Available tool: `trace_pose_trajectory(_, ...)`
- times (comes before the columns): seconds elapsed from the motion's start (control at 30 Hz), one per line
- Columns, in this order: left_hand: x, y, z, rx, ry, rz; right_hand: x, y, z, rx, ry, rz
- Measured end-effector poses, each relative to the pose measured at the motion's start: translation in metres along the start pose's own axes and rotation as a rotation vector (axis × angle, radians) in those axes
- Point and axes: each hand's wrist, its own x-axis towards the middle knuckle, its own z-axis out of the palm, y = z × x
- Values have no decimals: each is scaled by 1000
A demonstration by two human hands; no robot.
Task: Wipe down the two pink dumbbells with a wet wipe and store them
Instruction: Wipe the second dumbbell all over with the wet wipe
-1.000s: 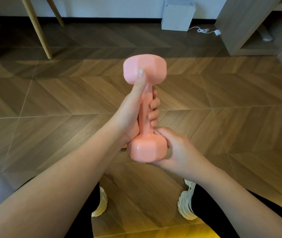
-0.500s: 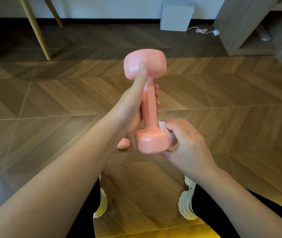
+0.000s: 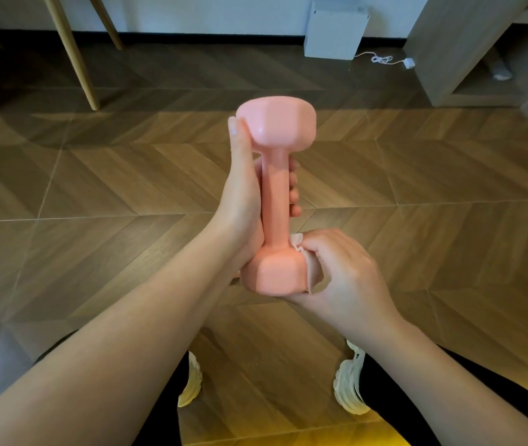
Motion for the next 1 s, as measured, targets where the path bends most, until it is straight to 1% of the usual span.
trace_pose_trajectory(0.03,0,1,-1,-8,-2,-4,0,0,1,19,-27,3)
trace_pose_trajectory(0.13,0,-2,-2,2,-24,-24,3,2,3,127,-224,74)
trace_pose_trajectory(0.17,0,-3,-2,3,-32,-29,3,3,3,124,-237,71)
trace_pose_trajectory(0.2,0,-3,-2,2,-40,-32,2,3,4,96,-205,60)
trace_pose_trajectory(0.27,2,-3,-2,-19,-55,-25,-1,3,3,25,-74,25)
trace_pose_trajectory(0.33,3,-1,-3,-69,-73,-22,-4,3,2,50,-1,10)
trace_pose_trajectory(0.37,4,-1,-4,-89,-83,-26,-5,3,1,96,-11,15)
trace_pose_trajectory(0.47,4,-2,-6,-100,-122,-39,-2,2,2,230,-131,58)
trace_pose_trajectory(0.53,4,-1,-7,-104,-167,-57,-2,3,3,191,-134,30)
trace_pose_trajectory(0.6,5,2,-6,-95,-205,-69,-2,4,-1,115,-68,26)
trace_pose_trajectory(0.67,7,4,-5,-4,-169,-47,0,6,-6,54,-8,34)
trace_pose_trajectory(0.73,8,4,-5,120,-84,-30,0,7,-7,-1,26,23)
trace_pose_trajectory(0.8,8,2,-6,185,7,-51,0,8,-7,-42,54,-17)
trace_pose_trajectory(0.9,7,1,-9,174,88,-111,1,8,-4,-90,64,-58)
trace_pose_trajectory(0.97,6,0,-7,120,110,-139,2,9,-2,-90,10,-43)
trace_pose_trajectory(1.0,6,-1,-6,102,123,-139,3,10,-1,-67,-47,-9)
